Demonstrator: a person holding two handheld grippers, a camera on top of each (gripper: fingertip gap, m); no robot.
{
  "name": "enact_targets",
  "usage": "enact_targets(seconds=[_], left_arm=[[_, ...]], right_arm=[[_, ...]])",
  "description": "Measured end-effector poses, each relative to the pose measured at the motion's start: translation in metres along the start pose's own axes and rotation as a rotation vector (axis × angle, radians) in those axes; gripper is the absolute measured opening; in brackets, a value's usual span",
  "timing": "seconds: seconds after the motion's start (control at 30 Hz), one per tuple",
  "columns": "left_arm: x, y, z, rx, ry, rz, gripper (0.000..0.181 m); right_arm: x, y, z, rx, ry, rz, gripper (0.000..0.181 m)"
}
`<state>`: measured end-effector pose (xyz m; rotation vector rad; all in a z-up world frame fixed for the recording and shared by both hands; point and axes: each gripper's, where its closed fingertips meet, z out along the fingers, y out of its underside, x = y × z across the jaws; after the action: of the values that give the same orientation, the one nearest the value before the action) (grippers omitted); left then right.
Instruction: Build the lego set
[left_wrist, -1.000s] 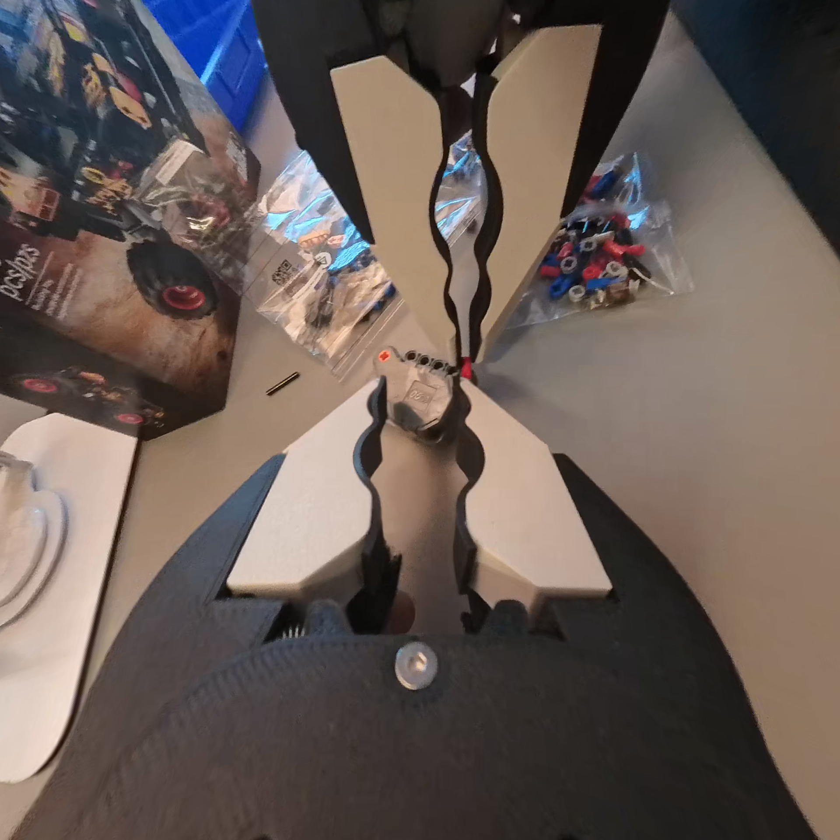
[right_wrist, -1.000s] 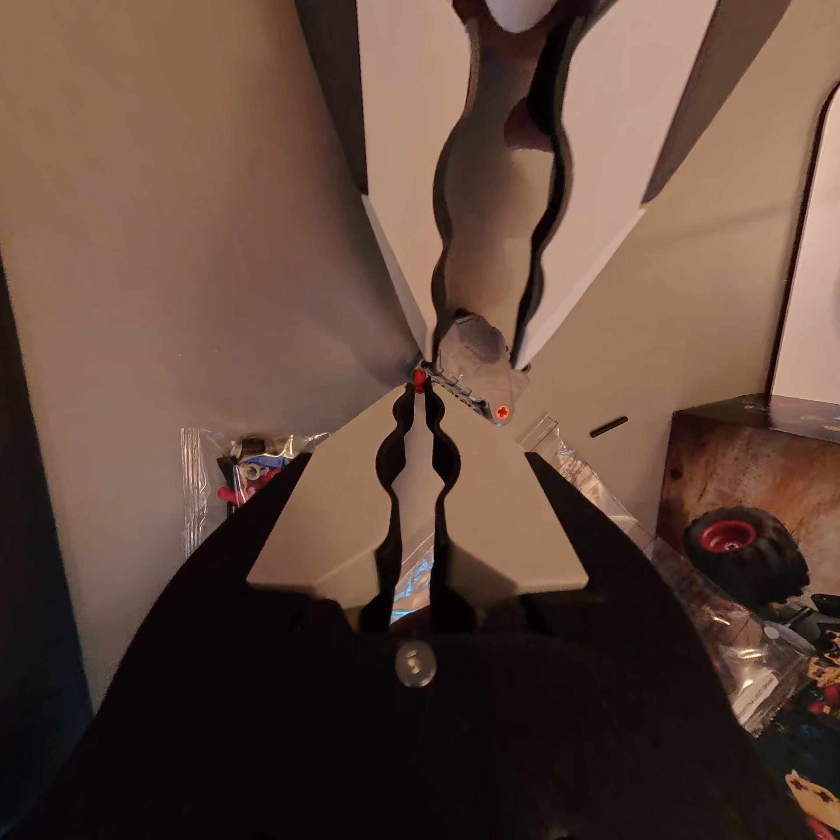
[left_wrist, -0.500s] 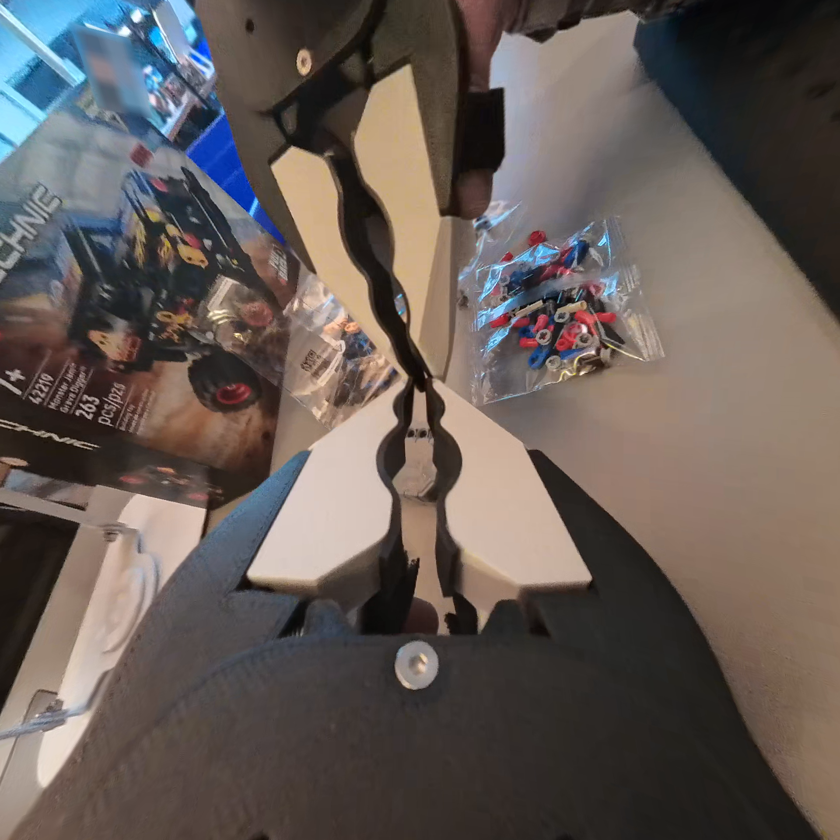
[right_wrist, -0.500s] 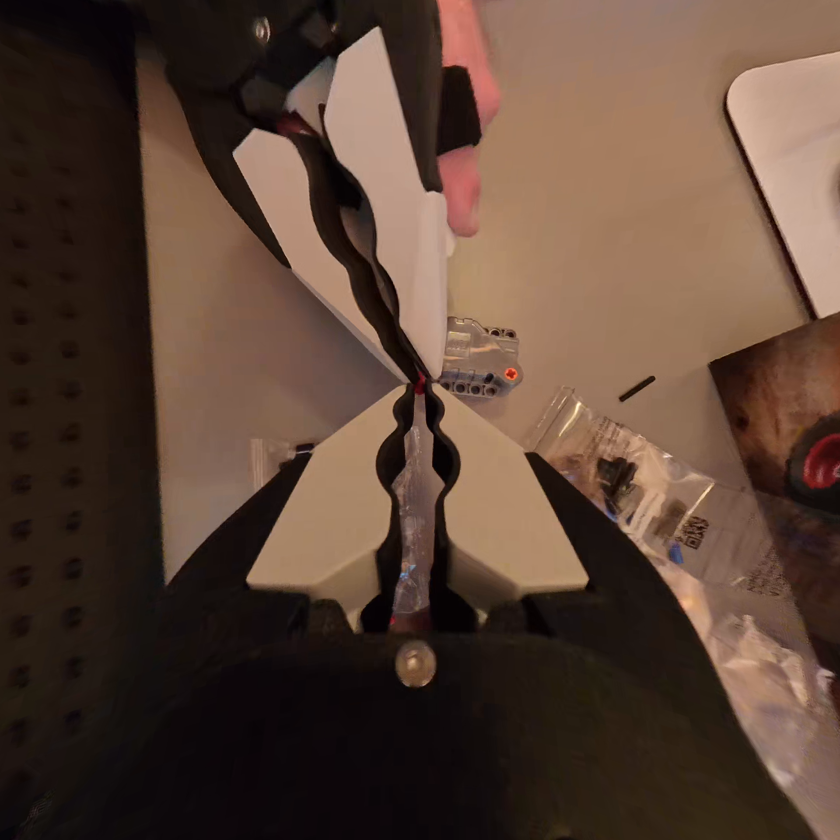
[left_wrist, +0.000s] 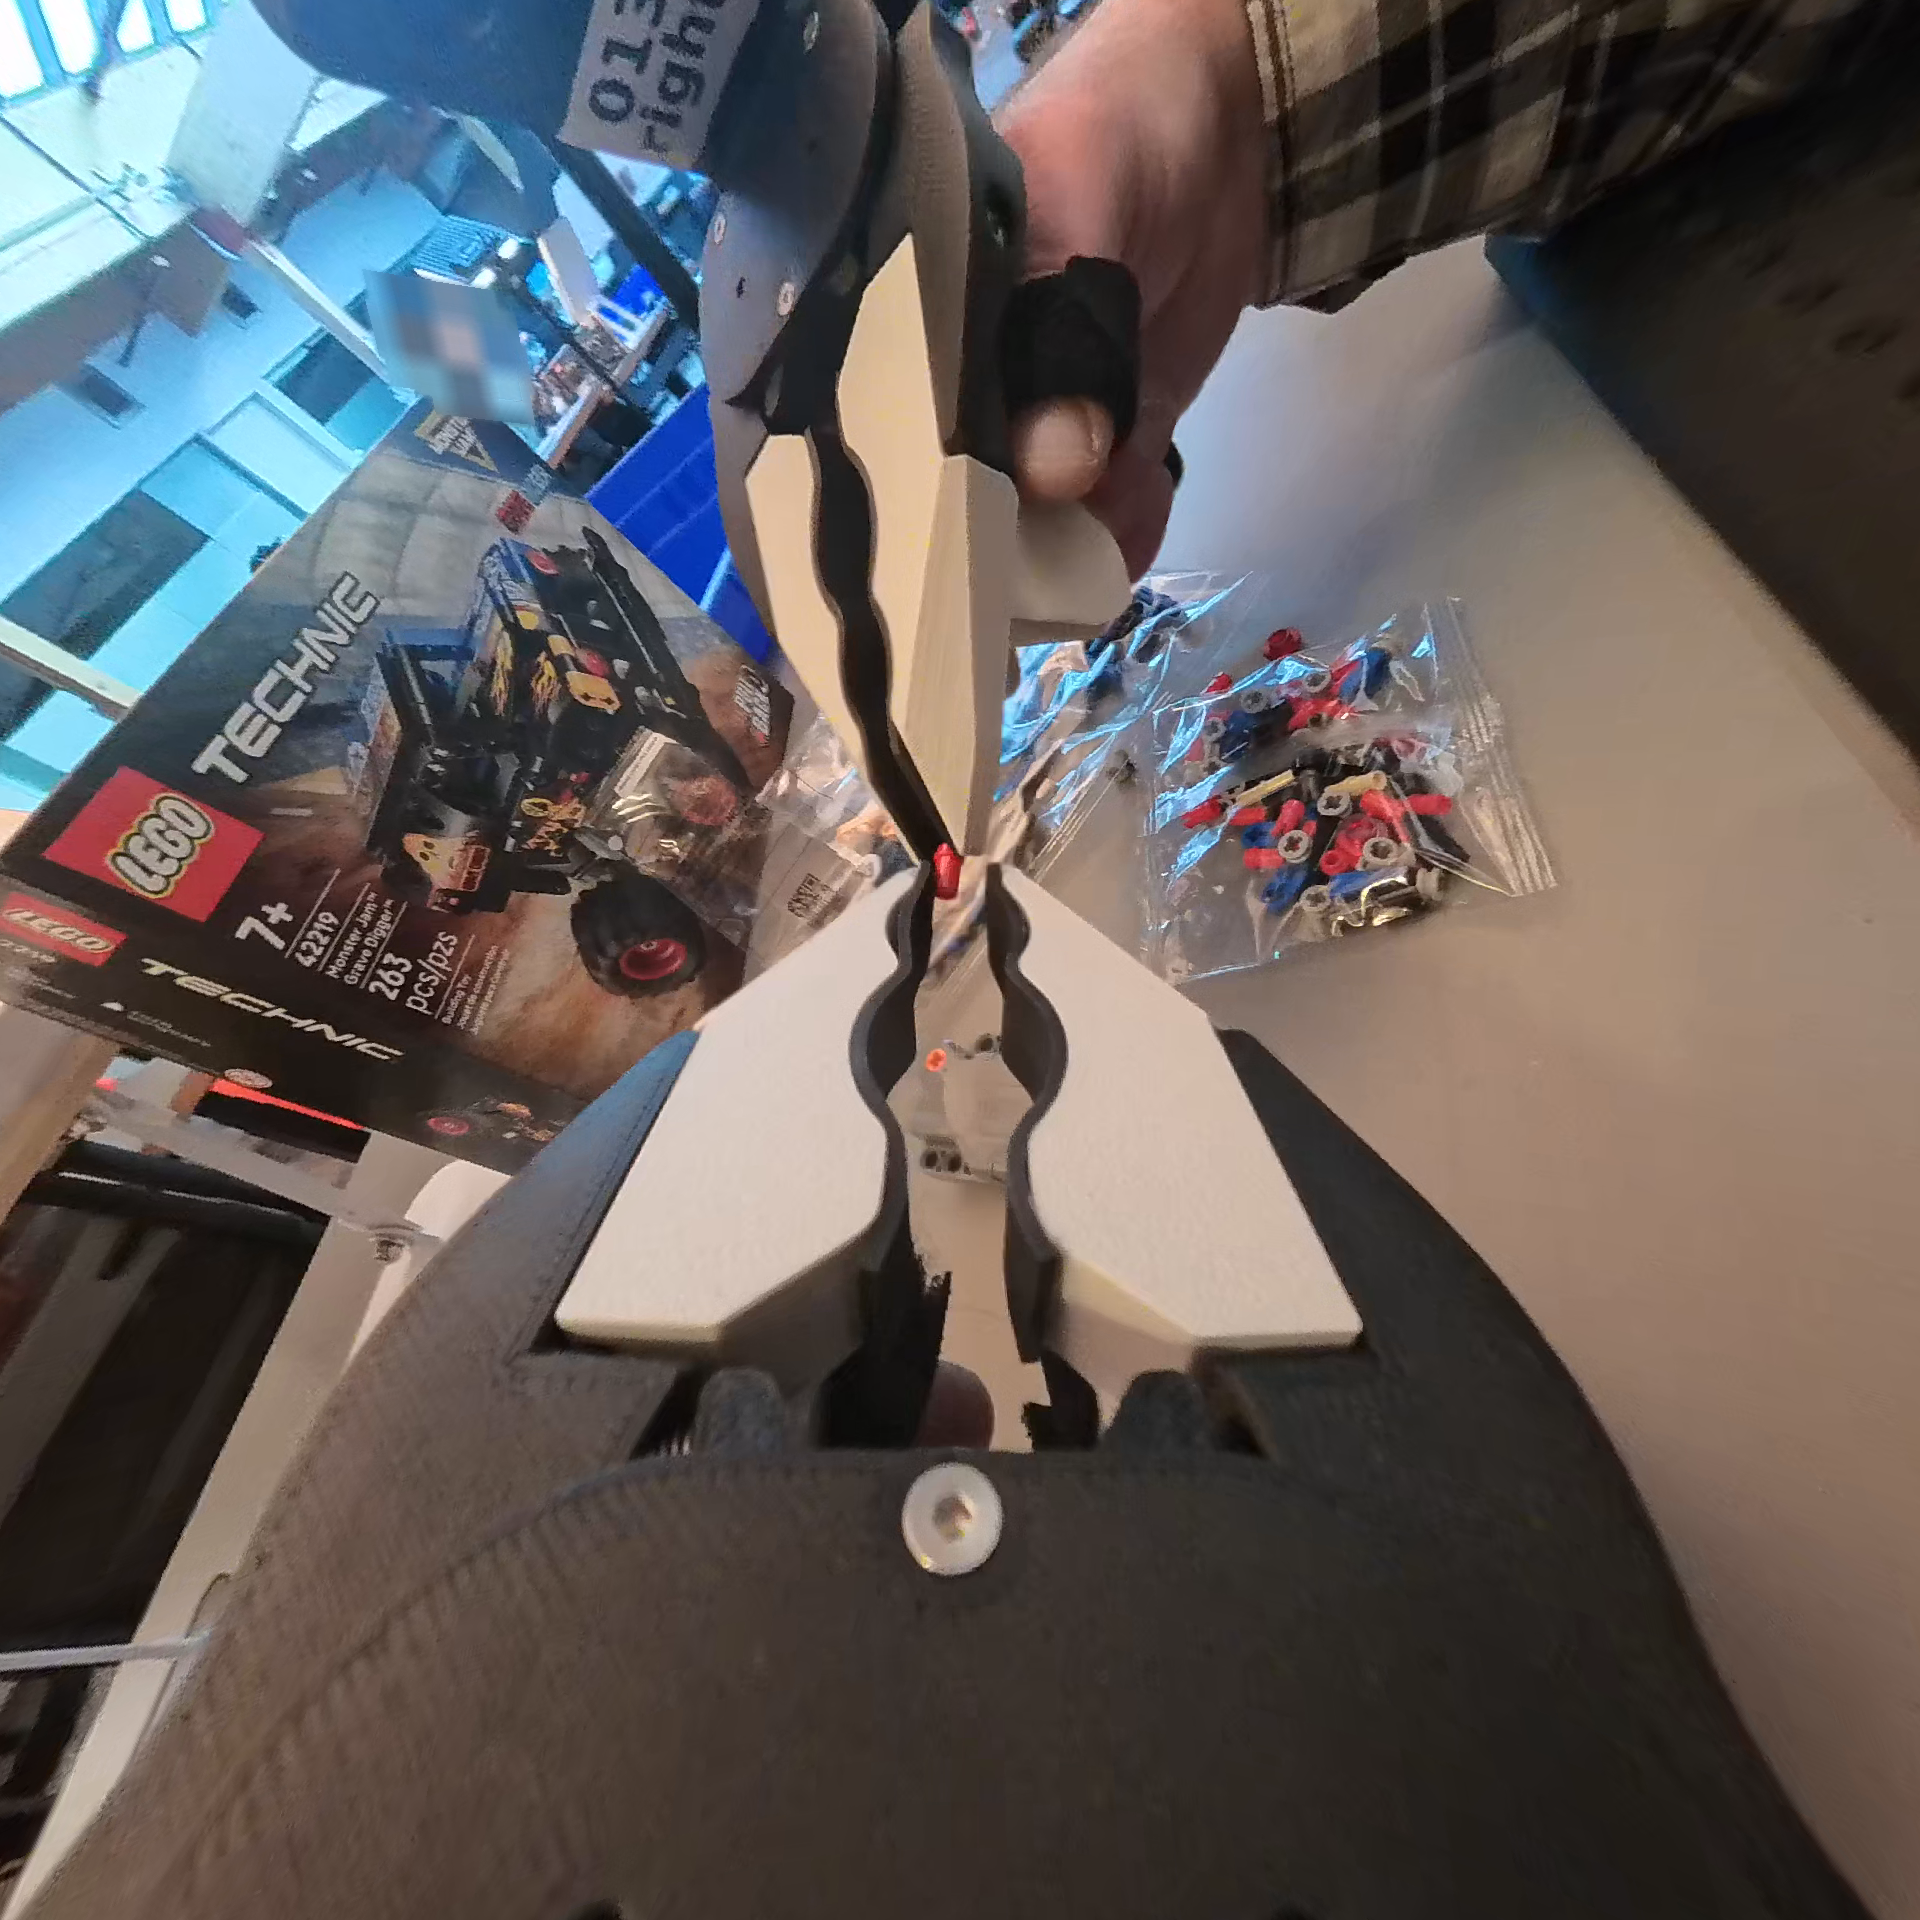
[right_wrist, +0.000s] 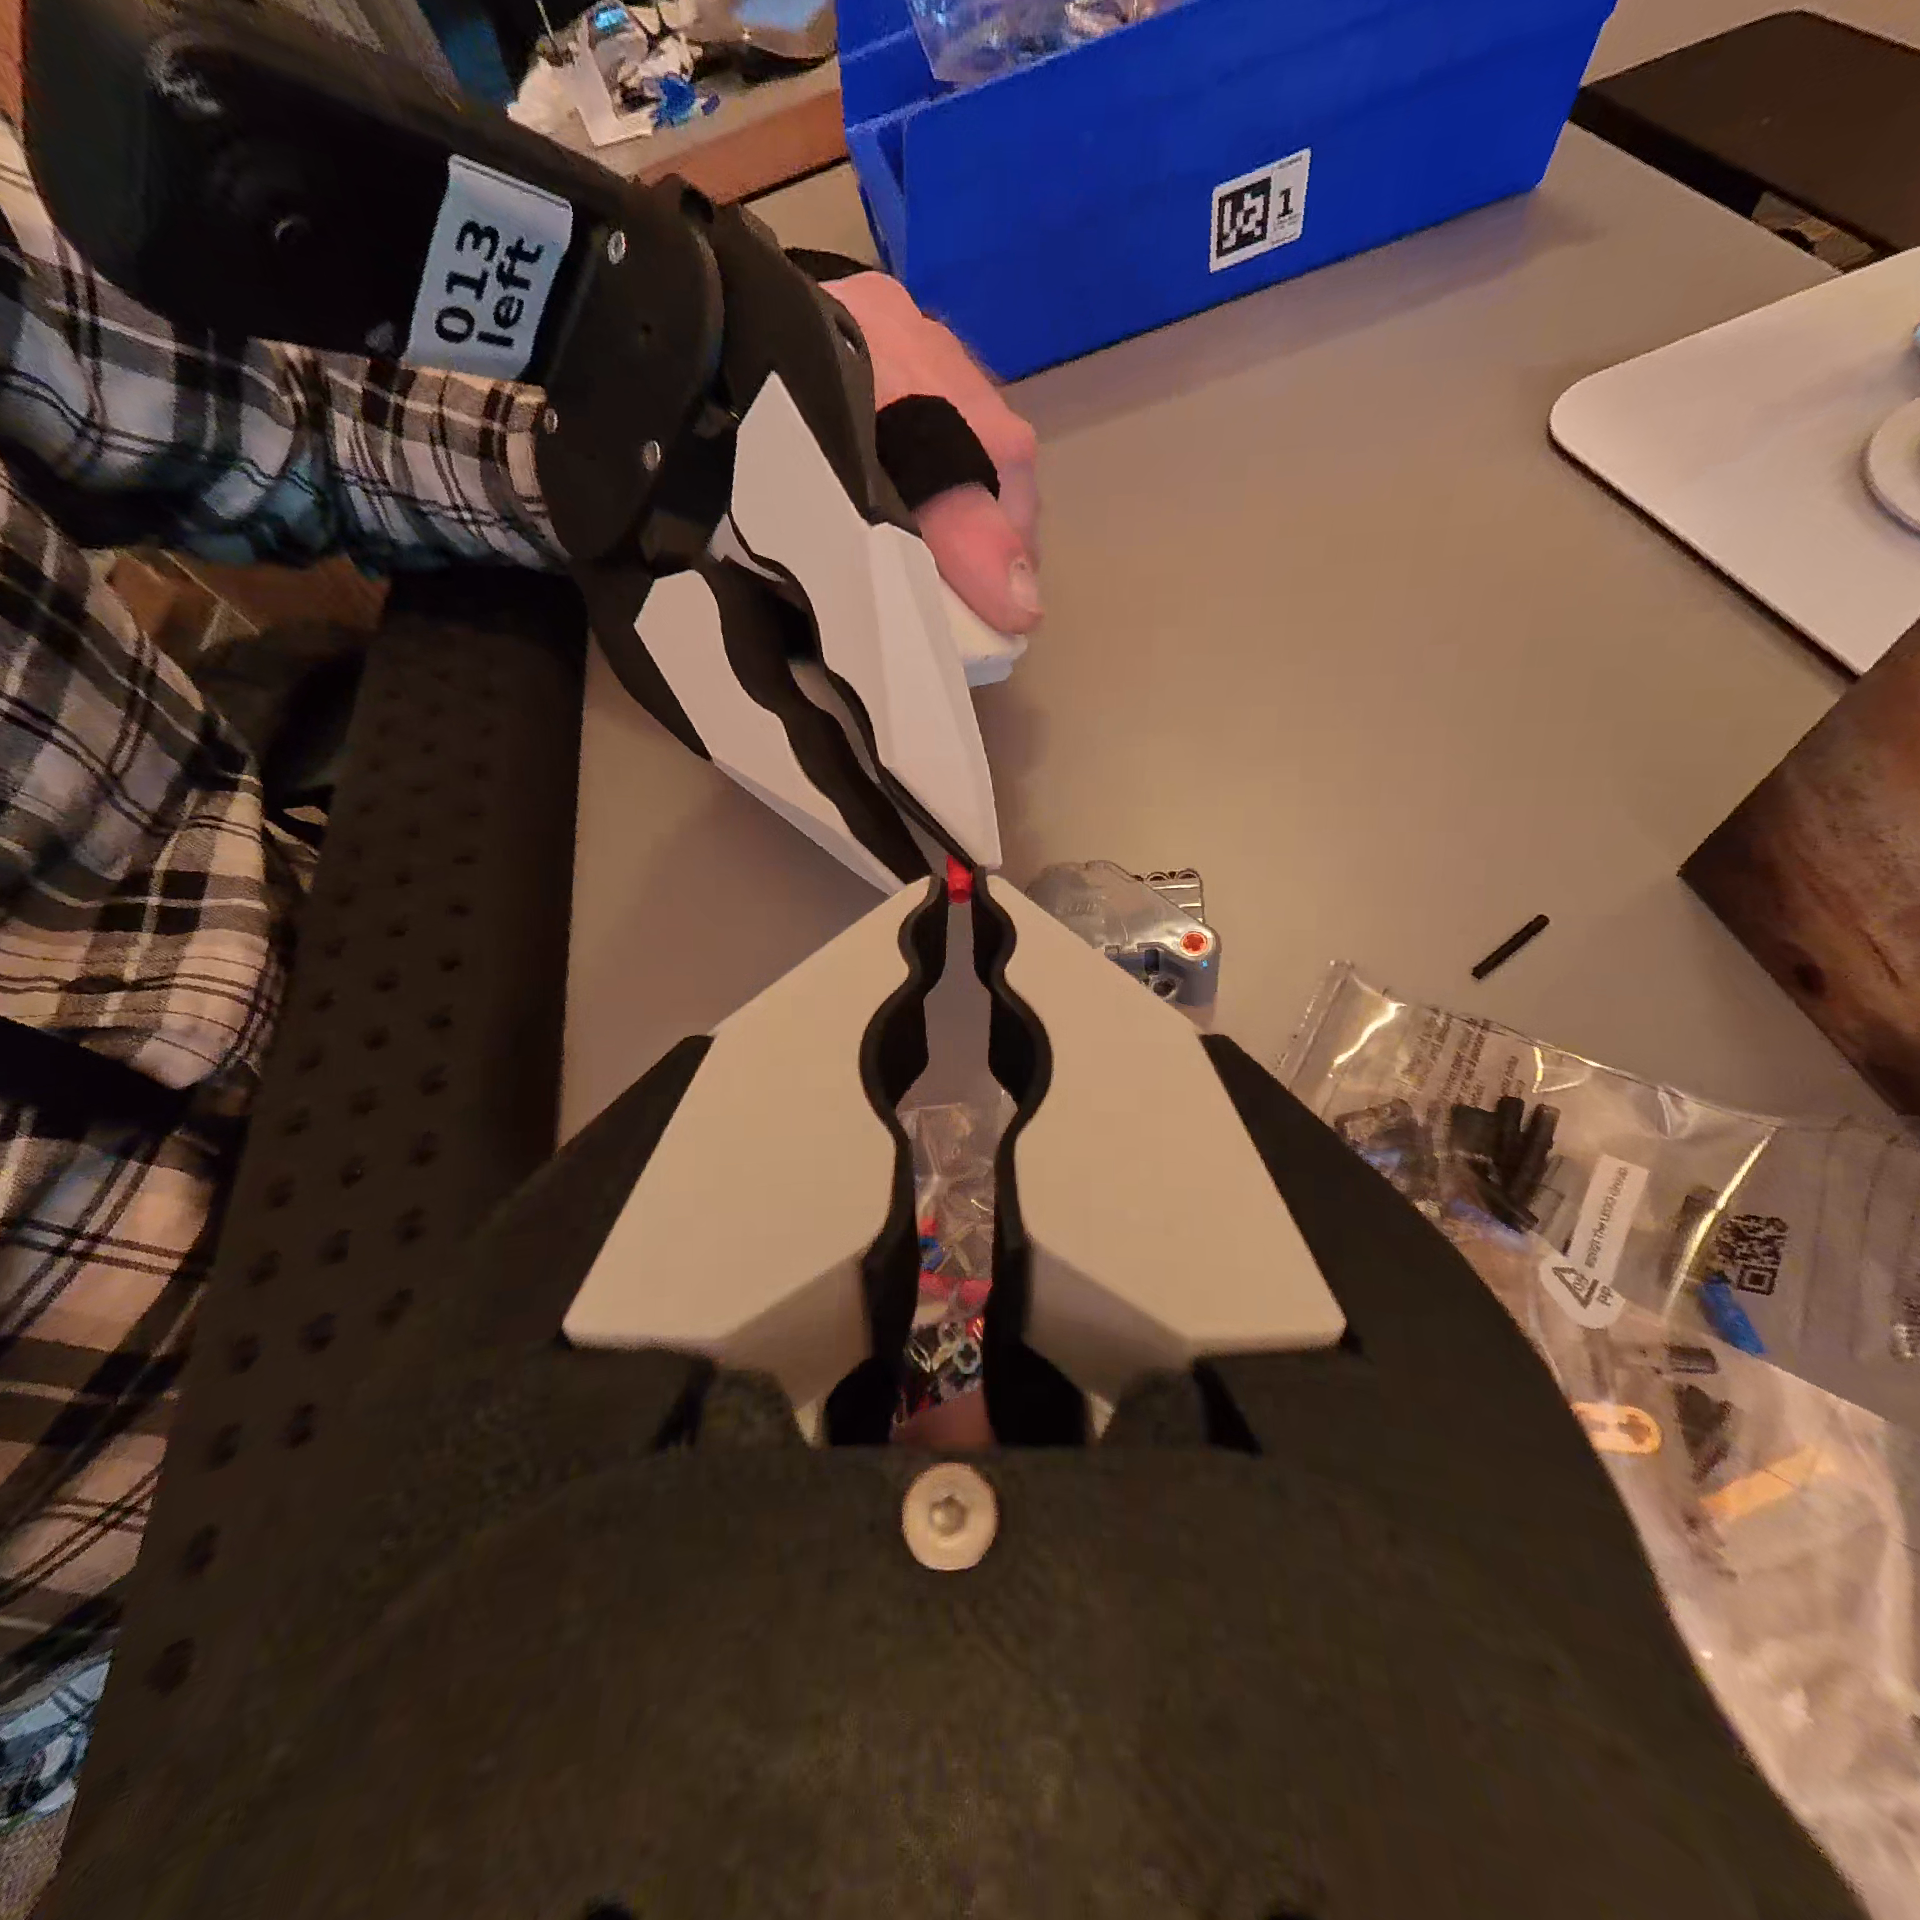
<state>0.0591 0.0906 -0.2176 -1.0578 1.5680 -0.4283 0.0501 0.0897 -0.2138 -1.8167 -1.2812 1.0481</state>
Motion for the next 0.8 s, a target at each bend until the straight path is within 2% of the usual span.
enact_targets(seconds=[0.37,0.57,0.8], left_arm=[[-0.021,-0.011,-0.005,0.039,-0.166,0.004,0.001],[-0.029,-0.019,-0.010,0.041,-0.257,0.069,0.002],[-0.032,-0.024,-0.012,0.031,-0.308,0.138,0.002]], right_arm=[[0.002,-0.022,-0.008,0.223,-0.065,0.204,0.003],[0.000,-0.034,-0.012,0.338,-0.083,0.289,0.003],[-0.002,-0.040,-0.014,0.396,-0.064,0.290,0.003]])
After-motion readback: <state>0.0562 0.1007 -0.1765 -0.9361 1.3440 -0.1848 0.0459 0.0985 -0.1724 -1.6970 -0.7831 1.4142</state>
